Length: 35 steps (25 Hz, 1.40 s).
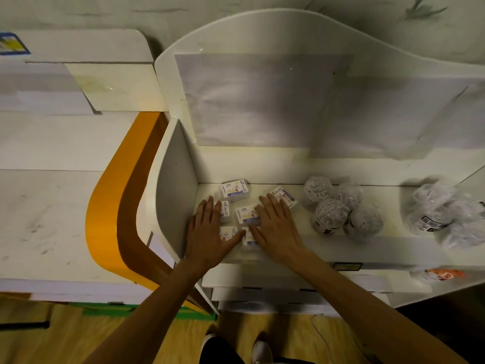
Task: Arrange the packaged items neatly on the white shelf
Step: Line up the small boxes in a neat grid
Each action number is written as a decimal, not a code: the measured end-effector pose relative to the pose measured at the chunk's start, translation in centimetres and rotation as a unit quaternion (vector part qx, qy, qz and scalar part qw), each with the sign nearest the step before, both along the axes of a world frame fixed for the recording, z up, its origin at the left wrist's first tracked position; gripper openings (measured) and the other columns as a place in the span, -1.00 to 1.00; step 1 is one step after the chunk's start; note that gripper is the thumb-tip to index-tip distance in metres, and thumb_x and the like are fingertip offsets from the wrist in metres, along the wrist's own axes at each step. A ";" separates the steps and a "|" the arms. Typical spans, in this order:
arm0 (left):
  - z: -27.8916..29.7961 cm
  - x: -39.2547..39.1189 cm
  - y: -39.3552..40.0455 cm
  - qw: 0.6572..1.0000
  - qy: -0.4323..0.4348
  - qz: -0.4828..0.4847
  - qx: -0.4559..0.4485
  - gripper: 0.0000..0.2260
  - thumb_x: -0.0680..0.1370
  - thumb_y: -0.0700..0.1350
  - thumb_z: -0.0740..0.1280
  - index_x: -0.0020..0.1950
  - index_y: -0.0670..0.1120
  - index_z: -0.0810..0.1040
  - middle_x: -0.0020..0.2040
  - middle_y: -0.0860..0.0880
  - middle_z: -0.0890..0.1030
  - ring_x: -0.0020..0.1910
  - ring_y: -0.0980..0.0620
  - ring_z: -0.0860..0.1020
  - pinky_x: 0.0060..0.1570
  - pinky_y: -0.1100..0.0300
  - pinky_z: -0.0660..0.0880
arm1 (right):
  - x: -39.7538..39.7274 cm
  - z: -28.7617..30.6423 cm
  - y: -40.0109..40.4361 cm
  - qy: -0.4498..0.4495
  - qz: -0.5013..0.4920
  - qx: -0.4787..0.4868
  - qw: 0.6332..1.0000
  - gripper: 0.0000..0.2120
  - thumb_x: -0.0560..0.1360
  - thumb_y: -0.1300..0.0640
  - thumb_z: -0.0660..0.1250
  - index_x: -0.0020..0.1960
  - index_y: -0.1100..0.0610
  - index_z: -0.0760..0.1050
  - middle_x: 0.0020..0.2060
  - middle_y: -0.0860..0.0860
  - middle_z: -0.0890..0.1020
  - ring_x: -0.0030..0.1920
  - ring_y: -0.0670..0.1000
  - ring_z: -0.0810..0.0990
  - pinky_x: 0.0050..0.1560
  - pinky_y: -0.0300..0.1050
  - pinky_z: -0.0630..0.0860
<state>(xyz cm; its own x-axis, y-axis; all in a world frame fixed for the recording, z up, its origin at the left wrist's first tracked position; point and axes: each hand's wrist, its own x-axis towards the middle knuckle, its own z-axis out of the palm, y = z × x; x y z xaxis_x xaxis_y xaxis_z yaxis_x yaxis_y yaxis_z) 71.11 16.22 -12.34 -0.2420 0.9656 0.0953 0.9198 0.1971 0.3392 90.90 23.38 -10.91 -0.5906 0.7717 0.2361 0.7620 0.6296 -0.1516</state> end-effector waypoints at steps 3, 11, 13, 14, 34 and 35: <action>0.2 0.0 0.0 1.000 0.014 -0.011 -0.015 -0.06 0.43 0.57 -0.02 0.64 0.00 -0.03 0.65 -0.03 -0.05 0.61 -0.04 -0.08 0.53 -0.09 -0.04 | 0.1 -0.6 -0.6 0.043 0.016 -0.024 0.999 -0.46 0.62 -0.14 0.00 0.41 0.15 0.44 0.43 0.14 0.45 0.49 0.14 0.34 0.54 0.12 0.15; 0.7 -0.5 -1.2 0.993 0.075 -0.086 -0.031 -0.28 0.60 0.37 -0.21 0.64 -0.03 -0.05 0.64 -0.02 -0.03 0.61 0.02 -0.08 0.57 -0.02 -0.10 | -0.7 -1.4 -1.8 0.084 -0.023 -0.022 0.996 -0.51 0.60 -0.07 0.09 0.41 0.18 0.42 0.42 0.17 0.43 0.48 0.17 0.33 0.52 0.15 0.19; 0.7 -1.1 -2.1 0.992 0.075 -0.096 -0.015 -0.33 0.63 0.30 -0.18 0.63 -0.07 0.07 0.62 -0.07 0.11 0.60 -0.01 0.04 0.55 0.03 -0.07 | -1.1 -1.4 -2.1 0.090 0.011 -0.056 0.994 -0.46 0.63 -0.07 0.01 0.51 0.16 0.33 0.54 0.13 0.30 0.57 0.11 0.19 0.56 0.14 0.13; 0.8 -1.4 -2.4 0.992 0.078 -0.097 -0.004 -0.35 0.65 0.27 -0.15 0.61 -0.09 0.14 0.60 -0.09 0.19 0.59 -0.03 0.11 0.54 0.04 -0.04 | -1.3 -1.5 -2.1 0.087 0.028 -0.072 0.993 -0.44 0.64 -0.08 -0.04 0.55 0.15 0.28 0.56 0.10 0.26 0.59 0.08 0.15 0.57 0.14 0.12; 1.8 -1.6 -2.3 0.990 0.043 -0.125 -0.055 -0.16 0.52 0.39 -0.40 0.63 -0.07 0.04 0.62 -0.07 0.09 0.61 -0.02 -0.05 0.57 -0.02 -0.22 | -2.9 -1.5 -3.0 0.098 0.032 -0.097 0.990 -0.45 0.64 -0.12 -0.04 0.50 0.11 0.36 0.51 0.07 0.38 0.53 0.09 0.28 0.50 0.13 0.22; 1.7 -1.5 -2.2 0.990 0.040 -0.124 -0.050 -0.18 0.54 0.39 -0.36 0.63 -0.08 0.06 0.62 -0.07 0.11 0.61 -0.02 -0.02 0.57 -0.02 -0.21 | -2.8 -1.5 -3.0 0.096 0.031 -0.103 0.990 -0.44 0.63 -0.13 -0.06 0.51 0.10 0.34 0.52 0.07 0.36 0.54 0.09 0.26 0.51 0.13 0.20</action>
